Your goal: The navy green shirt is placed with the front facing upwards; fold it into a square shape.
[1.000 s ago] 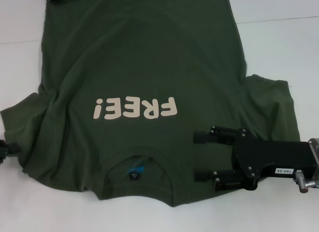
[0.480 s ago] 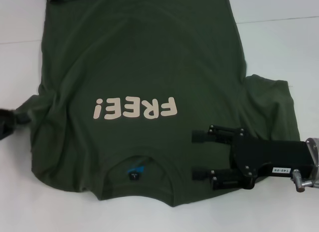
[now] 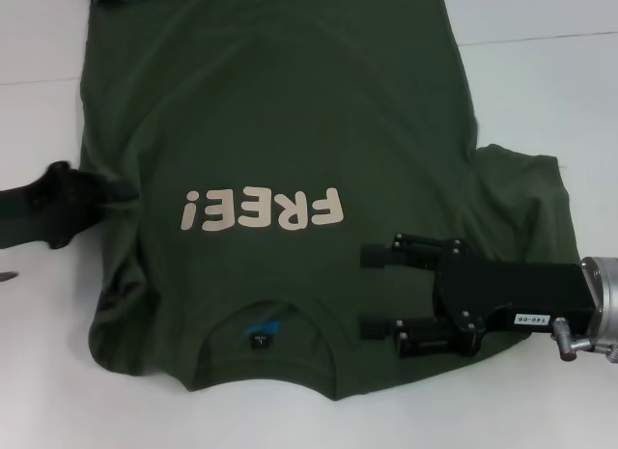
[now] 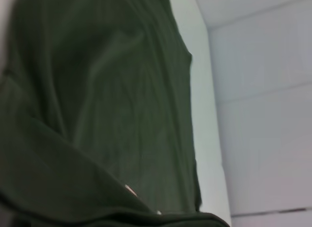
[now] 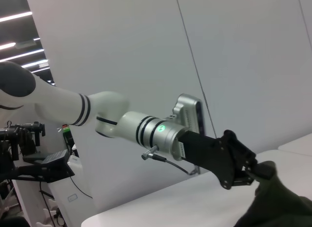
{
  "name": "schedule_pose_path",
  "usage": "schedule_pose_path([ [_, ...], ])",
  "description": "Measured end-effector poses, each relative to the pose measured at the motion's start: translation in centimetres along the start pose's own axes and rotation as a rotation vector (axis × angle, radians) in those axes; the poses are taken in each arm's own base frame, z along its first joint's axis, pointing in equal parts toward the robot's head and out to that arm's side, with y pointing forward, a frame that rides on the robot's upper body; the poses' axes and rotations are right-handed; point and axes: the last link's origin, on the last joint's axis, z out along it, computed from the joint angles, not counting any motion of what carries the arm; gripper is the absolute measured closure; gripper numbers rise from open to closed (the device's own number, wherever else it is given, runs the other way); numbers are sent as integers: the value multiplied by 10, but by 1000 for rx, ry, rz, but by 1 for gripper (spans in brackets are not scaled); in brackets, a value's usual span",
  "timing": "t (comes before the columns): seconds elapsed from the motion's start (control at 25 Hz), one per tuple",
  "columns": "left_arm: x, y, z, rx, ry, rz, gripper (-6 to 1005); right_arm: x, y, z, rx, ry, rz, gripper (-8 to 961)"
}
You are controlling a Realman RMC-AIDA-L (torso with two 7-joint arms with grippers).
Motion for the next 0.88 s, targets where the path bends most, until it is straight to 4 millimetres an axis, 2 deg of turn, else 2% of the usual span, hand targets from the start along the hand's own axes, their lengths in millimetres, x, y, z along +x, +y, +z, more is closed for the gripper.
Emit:
schedule_pose_path([
  [0.48, -17, 14, 35, -21, -110, 58, 989, 0, 0, 1, -3, 3, 1, 57],
  [0.88, -28, 7, 62, 16, -84, 43, 983, 2, 2, 1, -6, 1, 12, 58],
])
